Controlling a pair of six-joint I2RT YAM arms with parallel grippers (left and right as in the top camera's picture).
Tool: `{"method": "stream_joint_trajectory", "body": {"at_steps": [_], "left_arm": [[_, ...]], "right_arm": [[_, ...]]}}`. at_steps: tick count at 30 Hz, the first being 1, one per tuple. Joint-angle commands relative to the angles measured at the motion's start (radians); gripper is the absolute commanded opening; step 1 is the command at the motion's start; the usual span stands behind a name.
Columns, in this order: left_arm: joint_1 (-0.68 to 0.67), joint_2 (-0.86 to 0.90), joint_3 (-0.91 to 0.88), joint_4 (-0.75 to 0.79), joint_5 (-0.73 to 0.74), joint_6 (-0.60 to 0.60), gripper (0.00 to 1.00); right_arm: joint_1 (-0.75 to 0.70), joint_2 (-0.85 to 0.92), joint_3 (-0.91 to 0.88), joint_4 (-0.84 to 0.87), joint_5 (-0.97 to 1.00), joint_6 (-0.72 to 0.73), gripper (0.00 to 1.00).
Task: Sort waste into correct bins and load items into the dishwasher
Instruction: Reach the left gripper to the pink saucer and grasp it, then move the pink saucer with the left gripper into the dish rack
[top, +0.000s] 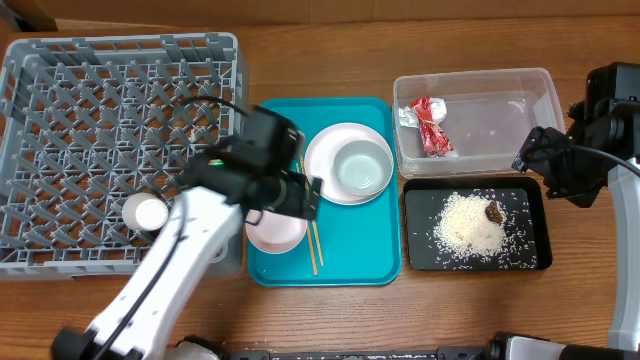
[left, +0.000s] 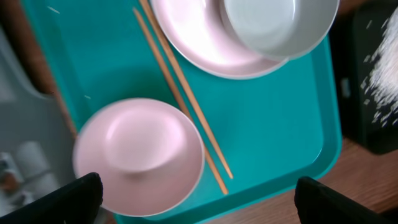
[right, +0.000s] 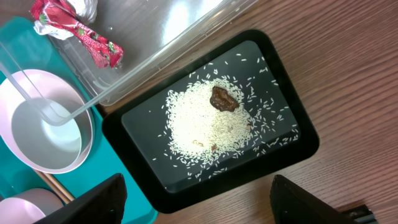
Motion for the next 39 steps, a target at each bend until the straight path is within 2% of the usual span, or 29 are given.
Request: {"method": "stream_joint_trajectory", "body": {"at_steps": [1, 6, 9, 13, 16, 19, 27, 33, 36, 39], "left_arm": [[-0.055, 0.095, -0.032, 0.004, -0.019, -0.058, 1.00], [-0.097, 0.246, -0.033, 0.004, -0.019, -0.072, 0.91], [-0.097, 0.322, -0.033, 0.005, -0.019, -0.072, 0.78], [-0.096, 0.380, -0.032, 0.008, -0.019, -0.071, 0.38], [-0.096, 0.381, -0.032, 0.024, -0.020, -0.071, 0.26], [-0.096, 0.380, -0.016, 0.021, -0.020, -0.071, 0.05], [-0.074, 0.319, 0.158, -0.111, -0.099, -0.071, 0.04], [0.033, 0.212, 0.332, -0.182, -0.083, -0.015, 0.04], [0.133, 0.162, 0.396, -0.179, 0.003, 0.091, 0.04], [0.267, 0.135, 0.431, -0.167, 0.188, 0.262, 0.04]], "right_arm": [[-0.003, -0.014, 0.027, 0.002, -0.008, -0.004, 0.75], [-0.003, -0.014, 0.027, -0.004, -0.009, -0.004, 0.75], [-0.003, -0.014, 0.027, -0.008, -0.008, -0.004, 0.75], [-0.003, -0.014, 0.027, -0.009, -0.009, -0.004, 0.75], [-0.003, -0.014, 0.027, -0.010, -0.009, -0.004, 0.76], [-0.003, -0.014, 0.027, -0.013, -0.009, -0.004, 0.76], [-0.003, -0.014, 0.027, -0.018, -0.009, -0.004, 0.75], [-0.003, -0.014, 0.027, -0.017, -0.008, -0.004, 0.76], [-0.003, -0.014, 0.027, -0.017, -0.008, -0.004, 0.75], [-0.003, -0.014, 0.027, -0.017, -0.008, -0.004, 0.75]]}}
